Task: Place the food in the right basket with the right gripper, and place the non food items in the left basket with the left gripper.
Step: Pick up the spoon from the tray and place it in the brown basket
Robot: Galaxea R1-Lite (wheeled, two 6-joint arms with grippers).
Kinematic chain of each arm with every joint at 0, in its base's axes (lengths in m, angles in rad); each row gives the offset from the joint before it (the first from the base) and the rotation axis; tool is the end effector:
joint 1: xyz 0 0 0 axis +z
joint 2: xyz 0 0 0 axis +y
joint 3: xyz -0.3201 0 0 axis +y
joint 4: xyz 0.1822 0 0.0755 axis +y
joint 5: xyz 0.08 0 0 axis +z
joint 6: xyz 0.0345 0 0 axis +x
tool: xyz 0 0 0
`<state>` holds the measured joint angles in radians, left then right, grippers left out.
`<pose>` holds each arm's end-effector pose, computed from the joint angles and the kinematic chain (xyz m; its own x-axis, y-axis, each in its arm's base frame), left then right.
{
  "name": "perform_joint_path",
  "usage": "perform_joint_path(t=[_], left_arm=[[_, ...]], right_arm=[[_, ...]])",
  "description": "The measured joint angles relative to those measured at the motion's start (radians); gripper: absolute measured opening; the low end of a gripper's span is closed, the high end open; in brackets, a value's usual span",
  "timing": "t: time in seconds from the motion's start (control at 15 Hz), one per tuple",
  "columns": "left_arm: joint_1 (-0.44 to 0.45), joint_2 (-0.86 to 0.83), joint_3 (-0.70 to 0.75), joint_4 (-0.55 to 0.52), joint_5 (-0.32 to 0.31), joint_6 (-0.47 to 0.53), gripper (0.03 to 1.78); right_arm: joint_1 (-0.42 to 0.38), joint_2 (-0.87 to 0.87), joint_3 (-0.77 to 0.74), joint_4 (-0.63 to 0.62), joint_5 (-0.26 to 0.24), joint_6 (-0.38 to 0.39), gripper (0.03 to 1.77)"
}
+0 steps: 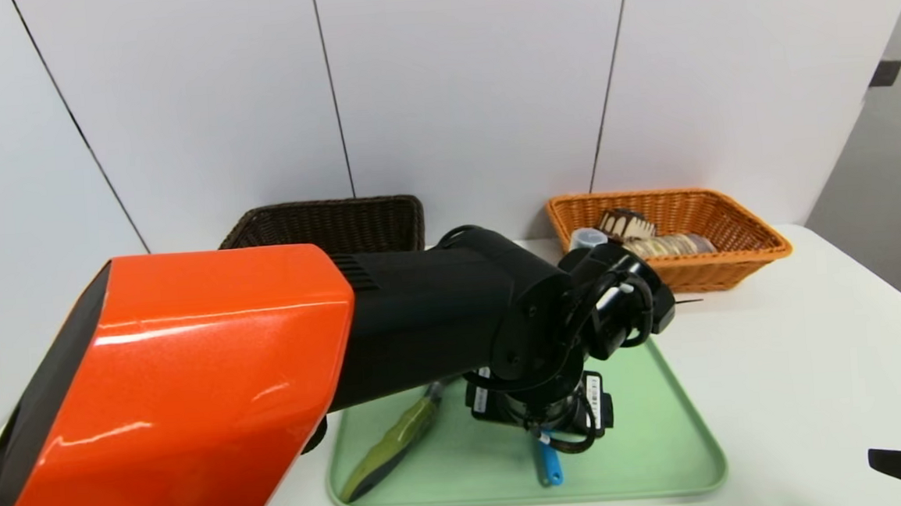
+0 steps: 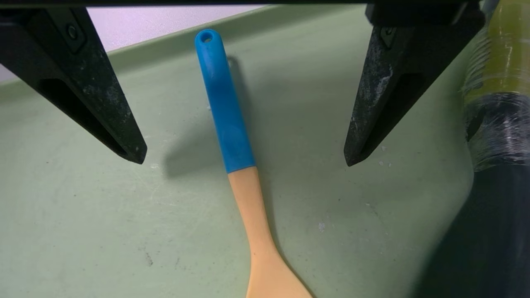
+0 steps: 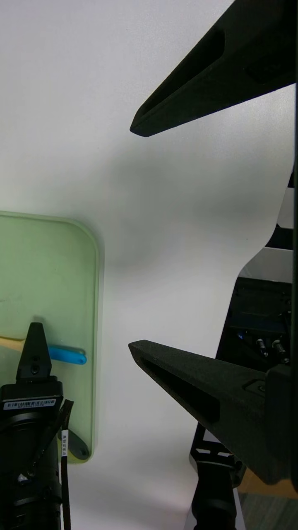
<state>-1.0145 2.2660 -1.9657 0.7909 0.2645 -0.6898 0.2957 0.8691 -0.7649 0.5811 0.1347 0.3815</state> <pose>0.2472 -0.3805 0.1635 0.4572 -0.2402 -0.8563 0.2850 0.9516 -0.1147 0.0664 0.0251 0.2283 0.6948 0.3520 -0.6272 -0.1349 0.9203 0.3671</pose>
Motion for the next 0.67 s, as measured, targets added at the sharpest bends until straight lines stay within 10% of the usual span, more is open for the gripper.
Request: perform_joint_path(t=[0.67], left_arm=[[0.002, 0.020, -0.004, -0.001, 0.020, 0.019, 1.69]], right_arm=[[0.000, -0.028, 0.019, 0.000, -0.003, -0.003, 1.71]])
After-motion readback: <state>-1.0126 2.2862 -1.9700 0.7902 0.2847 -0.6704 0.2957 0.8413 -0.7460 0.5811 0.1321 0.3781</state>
